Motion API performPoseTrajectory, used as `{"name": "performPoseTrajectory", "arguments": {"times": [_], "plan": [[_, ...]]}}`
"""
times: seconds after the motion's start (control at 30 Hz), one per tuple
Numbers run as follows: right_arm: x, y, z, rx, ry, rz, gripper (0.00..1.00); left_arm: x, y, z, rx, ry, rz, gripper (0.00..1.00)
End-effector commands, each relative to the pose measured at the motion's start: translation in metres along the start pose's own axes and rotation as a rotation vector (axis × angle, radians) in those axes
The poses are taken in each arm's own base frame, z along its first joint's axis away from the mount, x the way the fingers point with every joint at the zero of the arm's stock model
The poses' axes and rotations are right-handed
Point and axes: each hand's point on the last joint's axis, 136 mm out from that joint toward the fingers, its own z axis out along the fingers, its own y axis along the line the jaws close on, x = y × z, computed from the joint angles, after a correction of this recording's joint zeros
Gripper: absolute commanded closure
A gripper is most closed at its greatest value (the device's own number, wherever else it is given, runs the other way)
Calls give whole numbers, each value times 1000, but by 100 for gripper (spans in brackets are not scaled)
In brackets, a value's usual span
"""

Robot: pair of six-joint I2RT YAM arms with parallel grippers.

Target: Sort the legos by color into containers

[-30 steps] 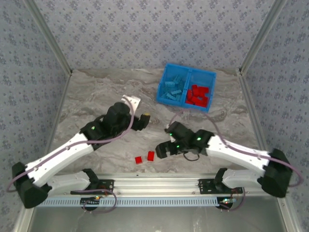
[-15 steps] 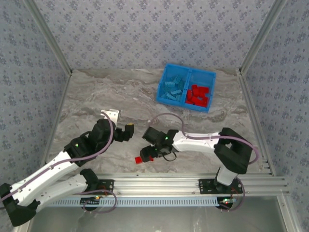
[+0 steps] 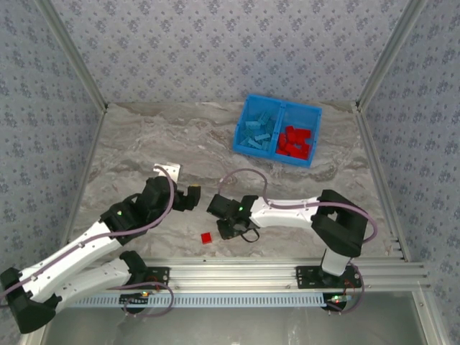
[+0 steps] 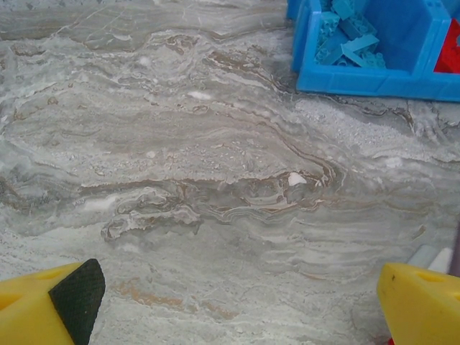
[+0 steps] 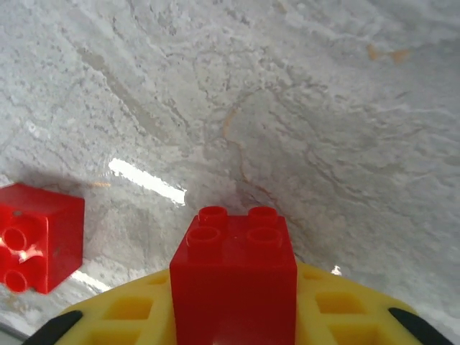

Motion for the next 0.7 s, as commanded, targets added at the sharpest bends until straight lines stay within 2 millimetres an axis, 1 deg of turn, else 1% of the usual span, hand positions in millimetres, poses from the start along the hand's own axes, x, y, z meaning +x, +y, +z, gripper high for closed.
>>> {"name": "performPoseTrajectory", "arguments": {"times": [0.0, 0.07, 0.13, 0.17, 0.27, 0.3, 0.33, 0.4, 0.43, 0.47, 0.5, 0.53, 0.57, 0.6, 0.63, 0.67], "plan": [[-6, -18, -27, 58, -83, 25, 74, -18, -6, -5, 28, -36, -19, 1], [-18, -24, -48, 59, -157, 32, 78, -20, -10, -5, 47, -38, -16, 1], [-36, -35, -75, 68, -252, 41, 78, -22, -16, -6, 81, -42, -13, 1], [-41, -44, -88, 89, -283, 44, 77, -22, -20, -5, 99, -42, -13, 1], [-70, -76, -132, 142, -405, 62, 76, -22, -38, -5, 189, -28, -1, 1], [-81, -90, -145, 165, -449, 68, 75, -21, -44, -4, 218, -18, 3, 1], [-92, -105, -157, 178, -486, 84, 75, -20, -49, -4, 245, -8, 7, 1], [-113, -134, -174, 197, -534, 130, 75, -18, -56, -2, 270, 4, 9, 1], [-124, -150, -182, 214, -561, 152, 74, -18, -57, -1, 276, 8, 7, 1], [-133, -165, -186, 234, -575, 176, 74, -18, -58, -1, 280, 9, 5, 1], [-145, -181, -190, 243, -596, 208, 74, -17, -59, -1, 285, 11, 1, 1], [-156, -202, -191, 268, -600, 249, 74, -16, -61, -1, 295, 12, -1, 1], [-161, -220, -187, 295, -587, 280, 74, -16, -62, -2, 306, 15, -4, 1], [-177, -235, -192, 310, -604, 313, 75, -14, -65, -3, 324, 20, -5, 1], [-187, -252, -192, 325, -605, 347, 75, -13, -70, -4, 351, 30, -2, 1], [-196, -264, -187, 334, -600, 368, 75, -11, -74, -5, 376, 41, 5, 1]]}}
